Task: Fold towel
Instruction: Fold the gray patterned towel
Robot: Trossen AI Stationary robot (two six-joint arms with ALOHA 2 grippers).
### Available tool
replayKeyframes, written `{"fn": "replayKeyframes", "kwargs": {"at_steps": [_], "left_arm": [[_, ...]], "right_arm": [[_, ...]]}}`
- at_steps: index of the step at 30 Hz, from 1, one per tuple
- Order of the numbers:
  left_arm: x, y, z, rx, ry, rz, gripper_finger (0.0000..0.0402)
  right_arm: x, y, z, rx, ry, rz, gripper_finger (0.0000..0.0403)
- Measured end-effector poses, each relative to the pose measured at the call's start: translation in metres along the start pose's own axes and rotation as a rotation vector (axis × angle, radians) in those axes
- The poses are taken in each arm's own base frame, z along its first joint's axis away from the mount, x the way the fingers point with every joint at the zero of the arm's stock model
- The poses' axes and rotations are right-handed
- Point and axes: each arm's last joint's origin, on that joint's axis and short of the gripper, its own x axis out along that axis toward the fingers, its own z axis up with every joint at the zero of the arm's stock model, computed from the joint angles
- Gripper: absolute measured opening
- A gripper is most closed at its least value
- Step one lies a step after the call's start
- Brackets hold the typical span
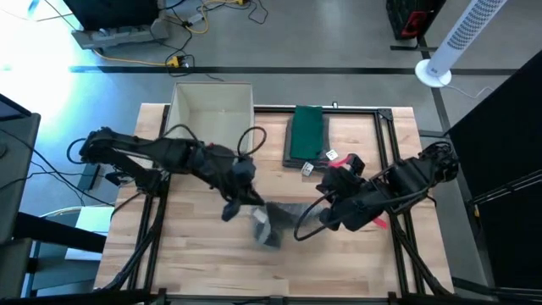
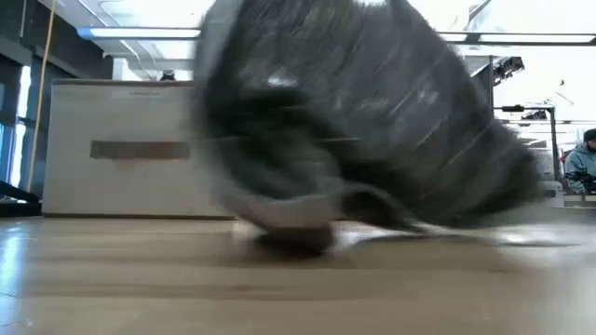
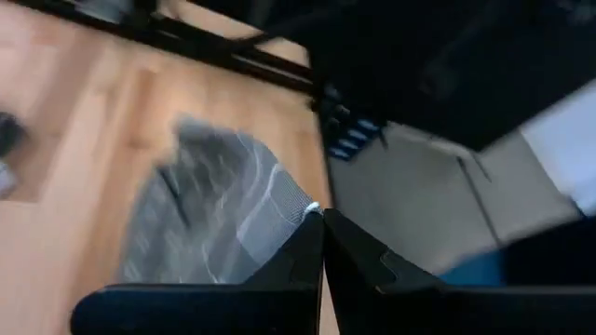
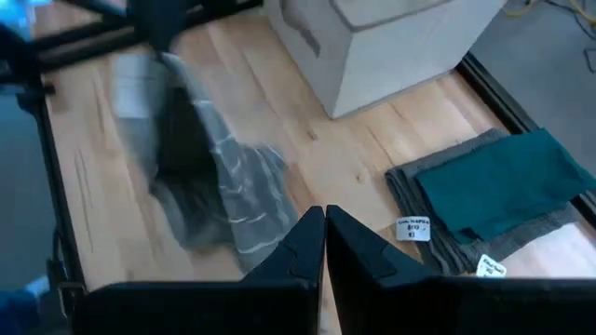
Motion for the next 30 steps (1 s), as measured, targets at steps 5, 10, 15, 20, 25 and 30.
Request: {"fn": "replayKeyframes", "kwargs": {"at_steps": [5,10,15,20,25,30], "left_arm": [[-0.029,-0.006,-0.023,-0.015,0.263,0.089,0.0],[-0.047,0.006,-0.055,-0.05,0.573,0.333,0.0],[-0.045,0.017,-0.075,-0.057,0.727,0.411,0.0],[-0.028,0.023,-0.081,-0.042,0.682,0.378,0.0],[-0.019,0.025,-0.084,-0.027,0.649,0.363,0.0],[-0.017,0.029,-0.088,-0.04,0.661,0.38,0.0]], "right_arm": [[0.006,0.006,-0.008,0.054,0.022,-0.014,0.0],[0.035,0.012,-0.028,0.048,0.113,-0.098,0.0],[0.069,0.01,-0.046,0.067,0.228,-0.191,0.0],[0.096,0.009,-0.057,0.062,0.325,-0.183,0.0],[0.116,0.017,-0.069,0.03,0.391,-0.087,0.0],[0.135,0.031,-0.083,0.095,0.462,0.082,0.0015]]}}
